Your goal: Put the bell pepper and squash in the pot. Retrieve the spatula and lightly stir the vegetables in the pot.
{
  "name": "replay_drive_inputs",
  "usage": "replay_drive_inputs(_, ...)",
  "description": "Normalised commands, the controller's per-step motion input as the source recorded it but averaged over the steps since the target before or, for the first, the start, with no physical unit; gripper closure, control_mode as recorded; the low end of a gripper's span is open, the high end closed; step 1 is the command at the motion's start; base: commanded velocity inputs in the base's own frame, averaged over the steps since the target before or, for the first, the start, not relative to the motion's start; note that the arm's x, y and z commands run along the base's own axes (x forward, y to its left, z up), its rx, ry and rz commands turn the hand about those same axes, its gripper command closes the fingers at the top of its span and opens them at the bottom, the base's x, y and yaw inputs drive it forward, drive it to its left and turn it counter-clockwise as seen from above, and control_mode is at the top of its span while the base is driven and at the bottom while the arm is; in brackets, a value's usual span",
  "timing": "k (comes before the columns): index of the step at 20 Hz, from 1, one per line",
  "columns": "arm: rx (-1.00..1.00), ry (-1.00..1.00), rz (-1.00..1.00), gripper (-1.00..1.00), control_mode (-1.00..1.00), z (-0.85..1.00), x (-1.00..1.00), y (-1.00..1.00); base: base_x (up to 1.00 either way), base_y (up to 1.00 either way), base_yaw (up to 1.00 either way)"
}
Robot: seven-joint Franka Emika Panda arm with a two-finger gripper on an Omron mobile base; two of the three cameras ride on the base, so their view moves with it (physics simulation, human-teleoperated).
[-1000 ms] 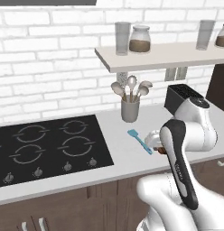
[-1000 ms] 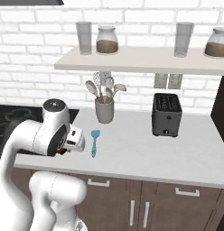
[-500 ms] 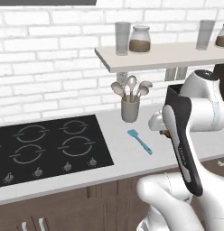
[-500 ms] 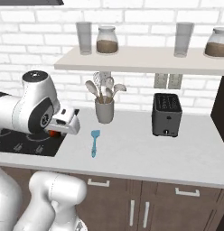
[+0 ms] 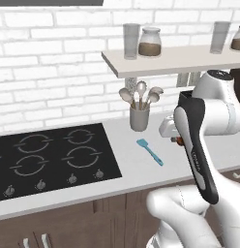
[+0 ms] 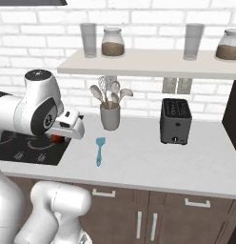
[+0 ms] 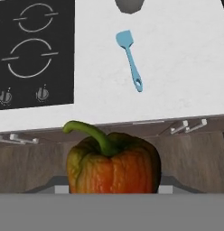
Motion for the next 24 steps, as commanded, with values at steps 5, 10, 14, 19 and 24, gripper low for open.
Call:
replay_drive_inputs(5,0.00,0.01,0.02,1.00,1.00,-0.02,-0.08,0.05,-0.27,0.59,0.06)
replay_drive_inputs(10,0.00,0.00,0.00,1.00,1.00,0.00,0.00,0.00,-0.50,1.00,0.10)
replay_drive_inputs(14,0.00,0.00,0.00,1.00,1.00,0.00,0.00,0.00,-0.28,1.00,0.08)
replay_drive_inputs(19,0.00,0.00,0.00,1.00,1.00,0.00,0.00,0.00,0.08,1.00,0.11)
replay_drive_inputs(24,0.00,0.00,0.00,1.00,1.00,0.00,0.00,0.00,0.73,1.00,0.02)
